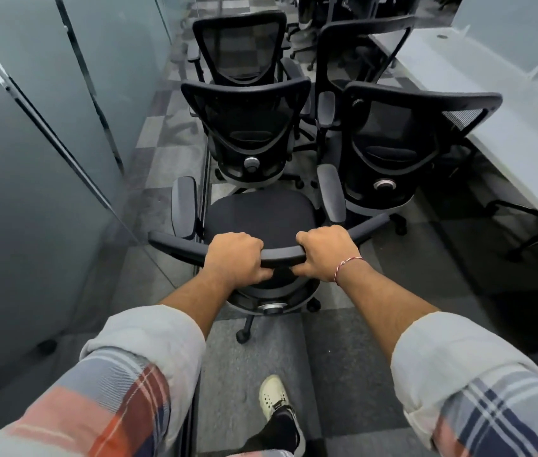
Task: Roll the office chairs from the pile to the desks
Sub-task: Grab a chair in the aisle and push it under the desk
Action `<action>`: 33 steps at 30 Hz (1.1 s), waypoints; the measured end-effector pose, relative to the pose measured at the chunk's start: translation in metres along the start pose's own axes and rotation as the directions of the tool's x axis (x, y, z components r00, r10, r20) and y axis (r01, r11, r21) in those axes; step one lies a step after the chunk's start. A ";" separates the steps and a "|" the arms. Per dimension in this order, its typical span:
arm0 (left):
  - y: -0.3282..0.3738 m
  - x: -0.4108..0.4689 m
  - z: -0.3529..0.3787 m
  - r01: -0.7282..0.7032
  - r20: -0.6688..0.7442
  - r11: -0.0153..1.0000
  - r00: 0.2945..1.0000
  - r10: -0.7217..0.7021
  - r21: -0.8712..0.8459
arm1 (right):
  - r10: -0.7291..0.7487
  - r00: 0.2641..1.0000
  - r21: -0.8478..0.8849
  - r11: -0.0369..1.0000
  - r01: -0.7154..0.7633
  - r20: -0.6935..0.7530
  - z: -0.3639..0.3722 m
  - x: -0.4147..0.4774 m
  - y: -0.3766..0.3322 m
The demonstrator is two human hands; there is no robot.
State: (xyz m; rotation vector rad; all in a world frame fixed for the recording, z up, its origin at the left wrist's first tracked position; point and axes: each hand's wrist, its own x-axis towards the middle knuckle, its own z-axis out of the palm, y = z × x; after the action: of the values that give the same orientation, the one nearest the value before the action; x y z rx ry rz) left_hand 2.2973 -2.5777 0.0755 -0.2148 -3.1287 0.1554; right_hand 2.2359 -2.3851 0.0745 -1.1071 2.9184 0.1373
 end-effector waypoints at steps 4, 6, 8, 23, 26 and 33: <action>0.012 -0.020 0.002 -0.055 0.009 0.998 0.998 0.055 0.011 | 0.065 0.998 0.003 0.998 -0.065 -0.016 0.005 -0.035 -0.015; 0.017 -0.030 0.002 -0.077 0.023 0.997 0.997 0.076 0.018 | 0.105 0.994 0.012 0.994 -0.105 -0.015 0.007 -0.054 -0.023; 0.025 -0.040 -0.001 -0.105 0.031 0.994 0.994 0.104 0.027 | 0.143 0.989 0.009 0.990 -0.143 -0.022 0.007 -0.072 -0.032; 0.083 -0.074 -0.015 -0.455 0.001 0.891 0.891 0.455 0.008 | 0.458 0.888 -0.040 0.887 -0.460 -0.047 0.009 -0.193 -0.066; 0.089 -0.081 -0.014 -0.532 -0.022 0.847 0.847 0.532 0.010 | 0.513 0.857 -0.048 0.856 -0.515 -0.047 0.009 -0.212 -0.077; 0.102 -0.095 -0.018 -0.700 -0.046 0.713 0.712 0.701 0.046 | 0.660 0.749 -0.030 0.749 -0.662 -0.058 0.005 -0.250 -0.113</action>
State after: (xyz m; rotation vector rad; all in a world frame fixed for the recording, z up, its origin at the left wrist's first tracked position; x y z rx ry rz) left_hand 2.4050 -2.4886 0.0836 -1.3774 -2.7896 0.1772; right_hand 2.4976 -2.3038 0.0733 -0.0079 3.2086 0.1903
